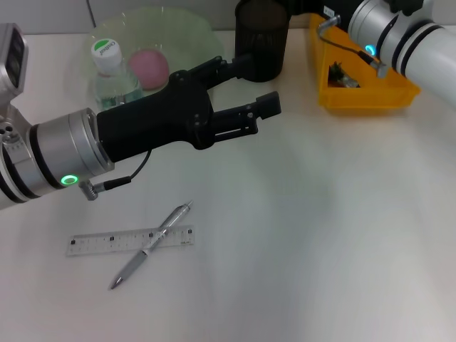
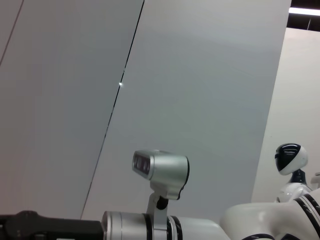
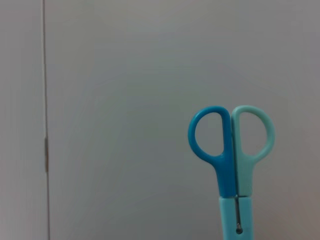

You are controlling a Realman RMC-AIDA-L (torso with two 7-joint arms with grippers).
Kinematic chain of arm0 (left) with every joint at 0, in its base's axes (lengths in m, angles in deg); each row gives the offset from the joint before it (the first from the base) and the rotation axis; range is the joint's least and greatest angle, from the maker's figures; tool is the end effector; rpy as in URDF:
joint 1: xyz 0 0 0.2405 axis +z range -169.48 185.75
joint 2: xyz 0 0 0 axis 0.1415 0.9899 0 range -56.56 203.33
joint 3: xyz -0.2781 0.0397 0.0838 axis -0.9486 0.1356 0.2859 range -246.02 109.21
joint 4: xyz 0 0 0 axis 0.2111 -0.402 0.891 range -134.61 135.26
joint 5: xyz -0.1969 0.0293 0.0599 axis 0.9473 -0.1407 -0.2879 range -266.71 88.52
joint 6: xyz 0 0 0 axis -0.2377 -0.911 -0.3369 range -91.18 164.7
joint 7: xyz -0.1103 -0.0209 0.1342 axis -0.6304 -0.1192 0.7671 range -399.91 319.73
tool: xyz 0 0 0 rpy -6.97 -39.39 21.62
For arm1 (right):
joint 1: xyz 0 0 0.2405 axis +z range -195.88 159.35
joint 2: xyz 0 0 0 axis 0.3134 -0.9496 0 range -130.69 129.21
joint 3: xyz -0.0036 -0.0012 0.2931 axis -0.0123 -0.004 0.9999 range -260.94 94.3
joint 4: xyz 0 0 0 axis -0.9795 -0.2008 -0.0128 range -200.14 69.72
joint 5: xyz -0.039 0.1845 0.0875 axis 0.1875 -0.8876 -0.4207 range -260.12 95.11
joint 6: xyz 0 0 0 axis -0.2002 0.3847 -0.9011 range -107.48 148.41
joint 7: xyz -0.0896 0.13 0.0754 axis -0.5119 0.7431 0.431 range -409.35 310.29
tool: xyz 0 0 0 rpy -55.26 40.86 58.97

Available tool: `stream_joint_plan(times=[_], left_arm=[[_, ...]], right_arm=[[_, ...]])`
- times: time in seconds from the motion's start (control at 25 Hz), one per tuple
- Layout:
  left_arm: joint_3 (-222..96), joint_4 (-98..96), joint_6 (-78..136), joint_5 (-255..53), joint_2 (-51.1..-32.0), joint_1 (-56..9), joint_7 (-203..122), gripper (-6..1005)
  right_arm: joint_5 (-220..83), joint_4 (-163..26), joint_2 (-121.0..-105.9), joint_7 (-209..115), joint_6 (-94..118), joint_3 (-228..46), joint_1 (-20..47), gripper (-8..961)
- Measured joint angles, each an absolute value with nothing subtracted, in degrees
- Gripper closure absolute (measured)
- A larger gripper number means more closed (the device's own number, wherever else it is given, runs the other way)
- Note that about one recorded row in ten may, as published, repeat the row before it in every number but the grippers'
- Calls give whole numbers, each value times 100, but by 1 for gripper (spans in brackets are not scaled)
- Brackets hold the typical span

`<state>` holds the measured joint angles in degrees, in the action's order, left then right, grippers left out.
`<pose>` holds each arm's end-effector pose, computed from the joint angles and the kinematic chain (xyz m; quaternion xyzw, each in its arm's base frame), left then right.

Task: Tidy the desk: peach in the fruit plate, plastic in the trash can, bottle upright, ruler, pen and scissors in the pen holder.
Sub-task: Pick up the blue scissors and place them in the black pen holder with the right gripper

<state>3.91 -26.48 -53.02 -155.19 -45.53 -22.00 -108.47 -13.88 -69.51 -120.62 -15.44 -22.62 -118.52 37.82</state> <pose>-0.1952 0.3429 -0.0673 -0.8744 -0.1581 -0.4524 0.0763 0.1915 0.5189 -0.0776 -0.8297 0.2001 0.2682 0.4469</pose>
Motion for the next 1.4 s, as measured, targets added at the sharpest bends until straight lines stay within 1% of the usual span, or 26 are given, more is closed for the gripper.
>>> stream_joint_plan(times=[1.4], left_arm=[[393,-2639,-5254,-15519,-4559,-2289,-10847,136]], right_arm=[[-1465,-6934,-12062,-1579,-2222,-11909,3877,750]])
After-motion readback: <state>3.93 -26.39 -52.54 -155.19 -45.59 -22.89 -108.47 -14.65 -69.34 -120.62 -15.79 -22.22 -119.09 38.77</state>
